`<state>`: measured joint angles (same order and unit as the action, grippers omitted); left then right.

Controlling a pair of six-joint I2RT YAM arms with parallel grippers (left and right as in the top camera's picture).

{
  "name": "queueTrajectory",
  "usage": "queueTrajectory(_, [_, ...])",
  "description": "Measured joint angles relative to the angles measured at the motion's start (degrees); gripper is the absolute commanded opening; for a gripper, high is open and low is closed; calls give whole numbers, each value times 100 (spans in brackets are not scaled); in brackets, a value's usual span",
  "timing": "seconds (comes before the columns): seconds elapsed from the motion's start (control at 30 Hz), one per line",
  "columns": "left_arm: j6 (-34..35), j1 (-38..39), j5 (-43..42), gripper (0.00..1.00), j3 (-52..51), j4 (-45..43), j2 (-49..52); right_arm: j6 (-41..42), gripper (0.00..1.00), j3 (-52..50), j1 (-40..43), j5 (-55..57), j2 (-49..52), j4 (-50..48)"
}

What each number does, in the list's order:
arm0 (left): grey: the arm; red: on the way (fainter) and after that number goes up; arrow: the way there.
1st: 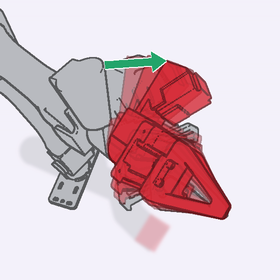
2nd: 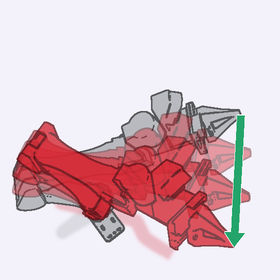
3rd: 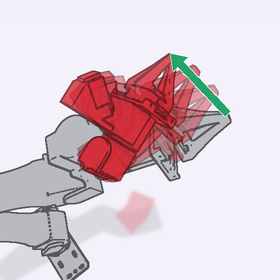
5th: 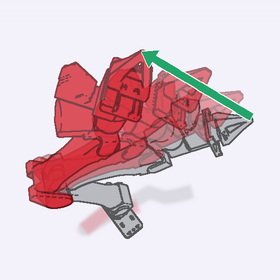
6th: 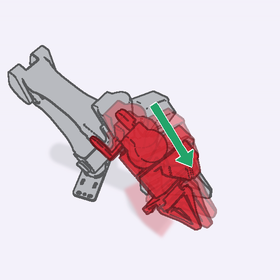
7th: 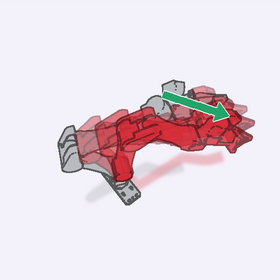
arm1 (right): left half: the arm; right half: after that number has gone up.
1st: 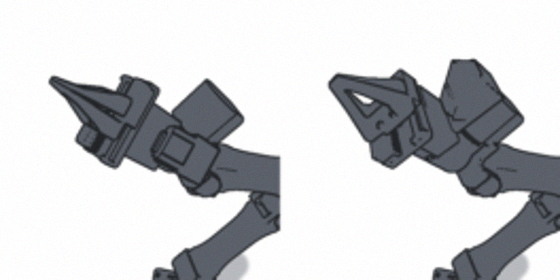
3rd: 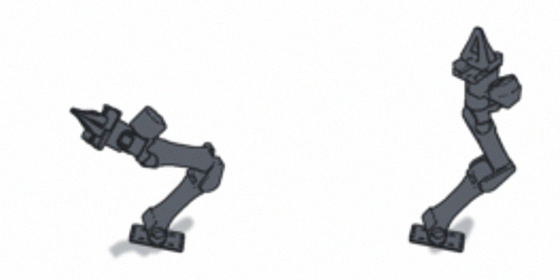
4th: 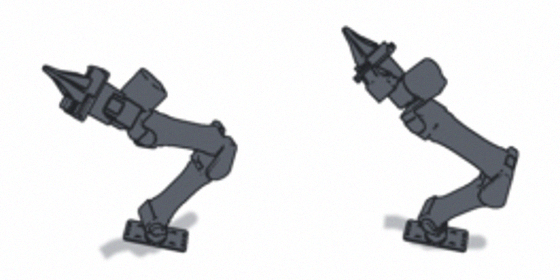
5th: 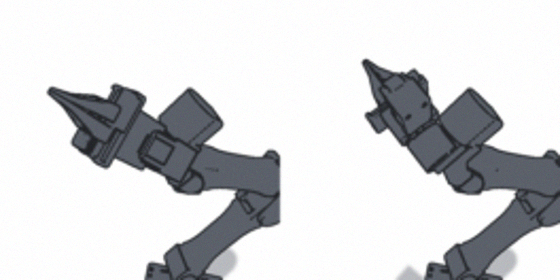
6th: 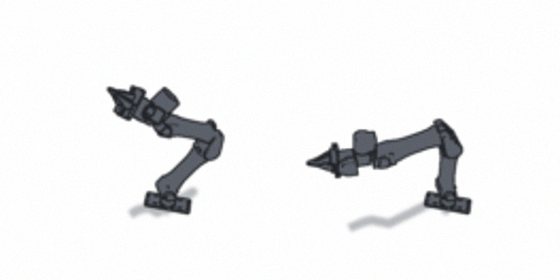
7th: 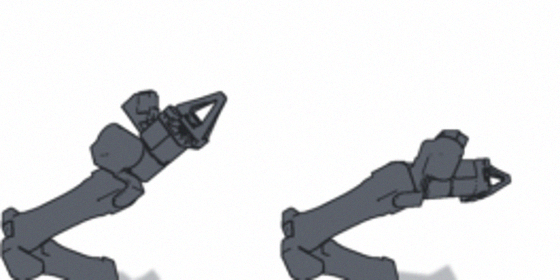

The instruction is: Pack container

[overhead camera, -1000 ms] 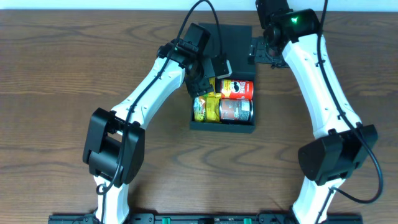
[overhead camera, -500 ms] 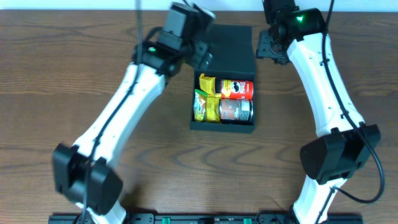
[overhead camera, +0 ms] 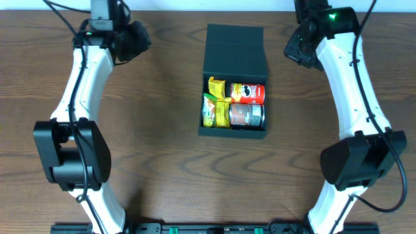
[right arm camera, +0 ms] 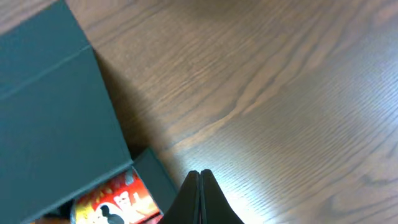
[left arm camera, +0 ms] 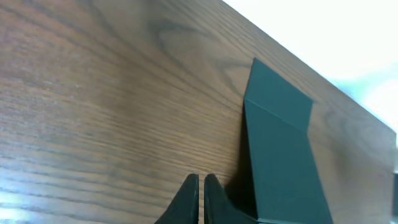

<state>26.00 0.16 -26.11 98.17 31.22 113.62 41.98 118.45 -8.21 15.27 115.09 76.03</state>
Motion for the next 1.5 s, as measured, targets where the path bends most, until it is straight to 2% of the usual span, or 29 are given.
queueTrajectory(0.07, [-177, 44, -275, 6, 0, -262, 70, 166, 2, 0, 48, -68, 105, -7])
queueTrajectory(0.13, [-354, 109, -765, 6, -4, -894, 177, 262, 1, 0, 103, -208, 385, -28])
queueTrajectory(0.23, [-321, 186, -1309, 6, -2, -1486, 345, 308, 2, 0, 186, -619, 1001, -103])
queueTrajectory(0.37, [297, 199, -1515, 6, -2, -1755, 767, 306, 2, -11, 282, -1073, 1552, -273])
queueTrajectory(0.6, [1727, 258, -1871, 6, -2, -2483, 1954, 306, 1, -11, 542, -1537, 1606, -466])
queueTrajectory(0.73, [2391, 514, -1958, 6, -4, -2813, 2288, 306, 2, -11, 776, -1878, 1615, -590])
queueTrajectory(1.0, [2990, 1259, -2000, 6, -2, -2953, 2312, 348, 2, -11, 872, -2640, 1843, -909])
queueTrajectory(1.3, [3027, 1318, -2000, 6, -2, -2848, 2312, 407, 2, -11, 872, -3226, 2406, -997])
queueTrajectory(1.5, [2763, 1279, -1956, 6, 120, -2094, 2310, 411, 2, -11, 872, -3585, 2444, -1233])
